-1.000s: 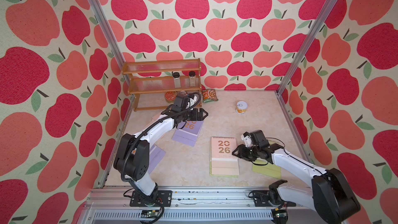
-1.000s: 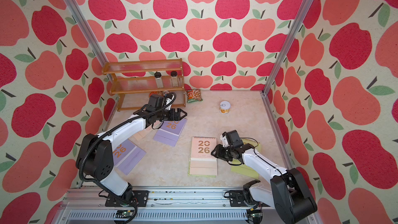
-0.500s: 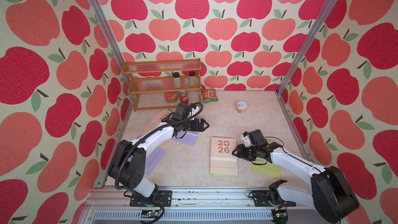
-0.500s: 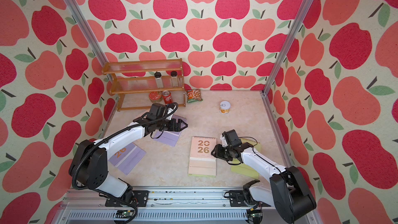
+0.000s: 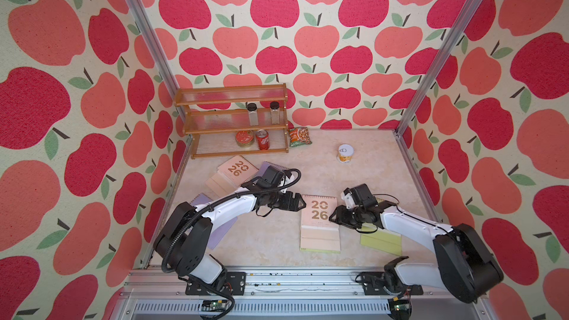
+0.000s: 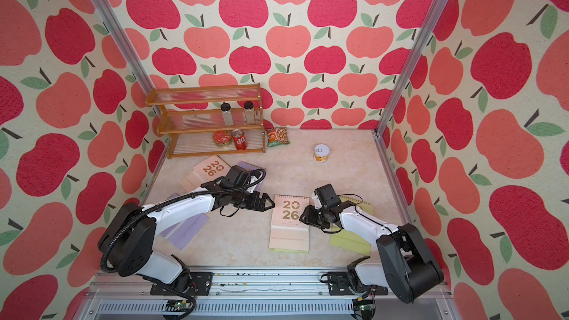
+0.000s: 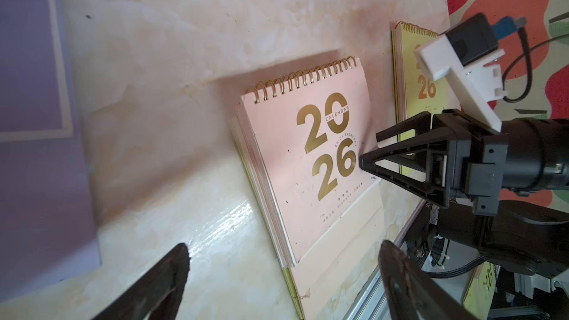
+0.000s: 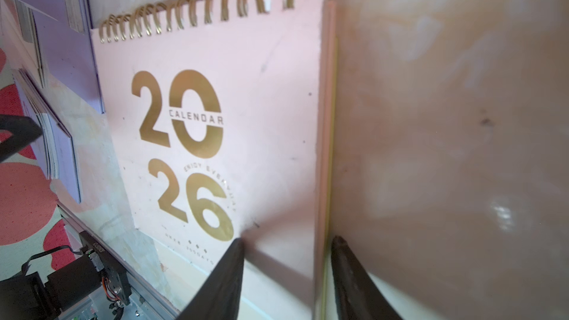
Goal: Stack the calendars
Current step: Adjust the calendar at the center of the board.
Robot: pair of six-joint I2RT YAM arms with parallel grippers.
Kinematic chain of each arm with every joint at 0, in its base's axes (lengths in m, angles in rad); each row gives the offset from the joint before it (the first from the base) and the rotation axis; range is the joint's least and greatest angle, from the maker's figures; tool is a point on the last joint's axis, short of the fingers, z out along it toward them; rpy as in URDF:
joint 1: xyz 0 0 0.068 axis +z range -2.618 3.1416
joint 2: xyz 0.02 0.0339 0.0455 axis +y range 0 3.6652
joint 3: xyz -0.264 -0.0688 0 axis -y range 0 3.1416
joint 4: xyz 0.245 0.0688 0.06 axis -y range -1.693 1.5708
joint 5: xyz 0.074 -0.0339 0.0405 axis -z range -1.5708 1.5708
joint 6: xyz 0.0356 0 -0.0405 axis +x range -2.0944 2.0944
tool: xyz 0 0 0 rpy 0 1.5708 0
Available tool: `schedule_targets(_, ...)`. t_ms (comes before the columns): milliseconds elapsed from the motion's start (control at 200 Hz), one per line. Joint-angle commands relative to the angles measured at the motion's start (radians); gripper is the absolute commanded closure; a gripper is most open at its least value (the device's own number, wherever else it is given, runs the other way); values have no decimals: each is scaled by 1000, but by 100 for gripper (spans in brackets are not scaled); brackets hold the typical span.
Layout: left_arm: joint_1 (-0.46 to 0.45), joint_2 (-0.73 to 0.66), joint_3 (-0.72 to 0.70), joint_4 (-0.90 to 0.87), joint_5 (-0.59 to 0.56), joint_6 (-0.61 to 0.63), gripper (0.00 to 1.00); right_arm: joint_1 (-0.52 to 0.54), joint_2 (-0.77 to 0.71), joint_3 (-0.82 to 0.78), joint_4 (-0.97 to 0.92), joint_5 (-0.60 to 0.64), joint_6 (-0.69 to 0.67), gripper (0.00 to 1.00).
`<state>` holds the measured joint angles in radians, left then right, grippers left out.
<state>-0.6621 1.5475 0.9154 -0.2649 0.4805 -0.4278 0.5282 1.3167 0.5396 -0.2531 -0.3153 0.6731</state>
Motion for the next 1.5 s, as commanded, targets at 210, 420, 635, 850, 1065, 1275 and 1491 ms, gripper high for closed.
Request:
schedule_targets(210, -41, 100, -4, -12, 19, -36, 8, 21, 24, 14, 25, 3, 9, 52)
schedule_targets(420, -65, 150, 7, 12, 44, -52, 8, 33, 36, 14, 39, 8, 16, 55)
schedule_targets(635, -69, 175, 19, 29, 69, -56, 9, 48, 58, 22, 63, 6, 27, 59)
schedule_targets(850, -68, 207, 46, 34, 92, -52, 9, 54, 87, 44, 76, 5, 29, 61)
schedule_targets(1065, -54, 219, 63, 40, 96, -54, 10, 54, 110, 71, 85, 4, 29, 62)
schedule_targets(1275, -30, 248, 100, 46, 90, -51, 10, 54, 147, 107, 91, -1, 21, 62)
schedule_targets(1491, 20, 289, 128, 62, 92, -41, 10, 55, 185, 166, 82, 10, 7, 62)
